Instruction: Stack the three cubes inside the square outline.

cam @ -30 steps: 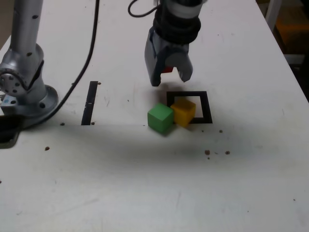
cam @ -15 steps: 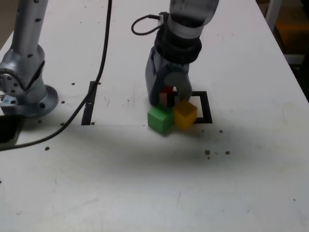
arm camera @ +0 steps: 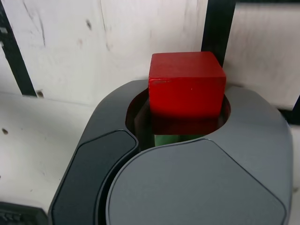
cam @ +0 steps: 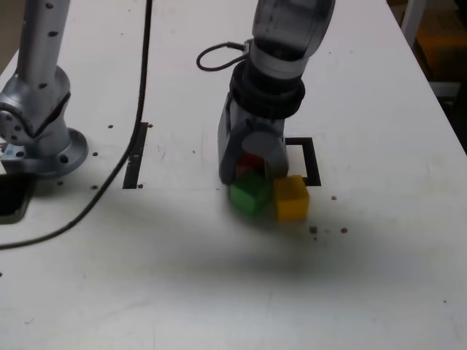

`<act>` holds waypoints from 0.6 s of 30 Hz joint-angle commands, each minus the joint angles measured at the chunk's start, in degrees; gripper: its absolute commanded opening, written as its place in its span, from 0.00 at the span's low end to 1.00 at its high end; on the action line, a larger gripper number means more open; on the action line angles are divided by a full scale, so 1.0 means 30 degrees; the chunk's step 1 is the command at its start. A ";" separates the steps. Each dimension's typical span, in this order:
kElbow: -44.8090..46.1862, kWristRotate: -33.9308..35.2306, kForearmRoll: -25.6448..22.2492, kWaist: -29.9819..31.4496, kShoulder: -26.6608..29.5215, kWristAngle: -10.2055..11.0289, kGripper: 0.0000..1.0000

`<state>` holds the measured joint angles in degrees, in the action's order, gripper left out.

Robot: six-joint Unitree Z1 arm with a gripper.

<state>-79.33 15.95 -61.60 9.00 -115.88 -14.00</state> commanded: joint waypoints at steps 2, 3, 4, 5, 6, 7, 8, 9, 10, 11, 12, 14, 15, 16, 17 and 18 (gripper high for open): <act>-0.0074 0.0192 0.0054 0.0629 0.0313 -0.0274 0.21; -0.0074 0.0284 0.0068 0.0849 0.0388 -0.0378 0.21; -0.0073 0.0376 0.0079 0.1070 0.0467 -0.0479 0.21; -0.0070 0.0438 0.0085 0.1214 0.0520 -0.0553 0.21; -0.0068 0.0530 0.0098 0.1426 0.0603 -0.0657 0.21; -0.0089 0.0640 0.0110 0.1674 0.0714 -0.0767 0.21; -0.0144 0.0719 0.0117 0.1869 0.0813 -0.0837 0.21; -0.0272 0.0778 0.0125 0.2030 0.0917 -0.0797 0.21; -0.0366 0.0803 0.0126 0.2082 0.0971 -0.0698 0.21; -0.0459 0.0822 0.0123 0.2093 0.1016 -0.0550 0.21; -0.0541 0.0836 0.0119 0.2060 0.1051 -0.0365 0.21; -0.0656 0.0863 0.0114 0.1904 0.1098 0.0111 0.21; -0.0701 0.0876 0.0114 0.1785 0.1111 0.0379 0.21; -0.0745 0.0883 0.0112 0.1640 0.1114 0.0643 0.21; -0.0798 0.0885 0.0107 0.1477 0.1106 0.0902 0.21; -0.0851 0.0877 0.0106 0.1306 0.1086 0.1152 0.21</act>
<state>-81.52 18.58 -61.27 13.42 -112.89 -11.00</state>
